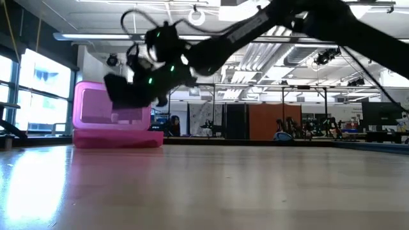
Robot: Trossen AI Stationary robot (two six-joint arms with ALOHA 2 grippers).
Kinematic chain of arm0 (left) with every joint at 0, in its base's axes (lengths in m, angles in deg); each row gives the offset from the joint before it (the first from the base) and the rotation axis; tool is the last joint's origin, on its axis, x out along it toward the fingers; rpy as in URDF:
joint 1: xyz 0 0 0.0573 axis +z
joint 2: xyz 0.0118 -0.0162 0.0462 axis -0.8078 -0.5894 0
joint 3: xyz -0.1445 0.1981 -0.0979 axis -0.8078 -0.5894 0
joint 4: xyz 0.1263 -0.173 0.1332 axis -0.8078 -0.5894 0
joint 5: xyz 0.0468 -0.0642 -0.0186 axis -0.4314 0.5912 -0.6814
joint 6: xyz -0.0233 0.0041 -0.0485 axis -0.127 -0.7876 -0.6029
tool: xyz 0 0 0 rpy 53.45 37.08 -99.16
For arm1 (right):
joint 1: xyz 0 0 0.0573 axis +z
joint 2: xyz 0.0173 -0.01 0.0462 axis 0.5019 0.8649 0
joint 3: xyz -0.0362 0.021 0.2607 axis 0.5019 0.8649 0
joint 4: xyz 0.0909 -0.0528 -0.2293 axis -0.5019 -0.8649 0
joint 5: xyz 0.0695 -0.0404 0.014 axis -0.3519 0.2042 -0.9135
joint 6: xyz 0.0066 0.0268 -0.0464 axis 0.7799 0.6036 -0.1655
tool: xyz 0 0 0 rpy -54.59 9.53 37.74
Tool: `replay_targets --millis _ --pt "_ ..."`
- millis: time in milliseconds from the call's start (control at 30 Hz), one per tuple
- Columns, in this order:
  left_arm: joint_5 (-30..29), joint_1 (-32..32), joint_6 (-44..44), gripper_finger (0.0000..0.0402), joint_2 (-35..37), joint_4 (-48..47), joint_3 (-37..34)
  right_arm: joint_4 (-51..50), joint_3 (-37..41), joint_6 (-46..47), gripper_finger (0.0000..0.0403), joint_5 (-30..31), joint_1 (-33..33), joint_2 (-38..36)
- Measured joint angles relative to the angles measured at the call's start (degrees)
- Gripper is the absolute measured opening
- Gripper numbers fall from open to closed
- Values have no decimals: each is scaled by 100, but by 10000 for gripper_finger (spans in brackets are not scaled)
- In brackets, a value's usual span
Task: Pick & place school supplies into a supply box
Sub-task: Put the dark green crayon into the supply box, then put the light green crayon into the supply box
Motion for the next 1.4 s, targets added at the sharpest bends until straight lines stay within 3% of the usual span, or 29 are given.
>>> replay_targets --millis 167,433,533,733,867,1033,1167,1300,1400 --pt "283 0 -135 143 -65 -57 -3 75 -474 118 17 48 -8 450" --pt "365 0 -386 143 -147 -231 -3 47 -456 -1 66 276 -106 508" --pt "640 1 -578 143 -165 -250 -77 46 -457 11 82 262 -122 508" --pt "1260 -256 -1237 143 -128 -234 -763 60 -455 -335 100 -600 125 353" --pt "1368 -837 -2347 143 -75 -243 -1702 66 -457 -898 103 -597 410 231" --pt "2083 -1969 -4412 143 -77 -238 -3036 -478 -459 -1835 98 847 734 -127" --pt "2902 -2955 -6256 143 -152 -26 -3806 -1907 -459 -2198 93 1798 872 -523" --pt "2949 -3936 -8016 143 -243 753 -4361 -3091 -457 -1961 86 2117 848 -796" --pt "2825 -4588 -8957 143 -302 1859 -4897 -3557 -457 -1835 82 2286 770 -955"
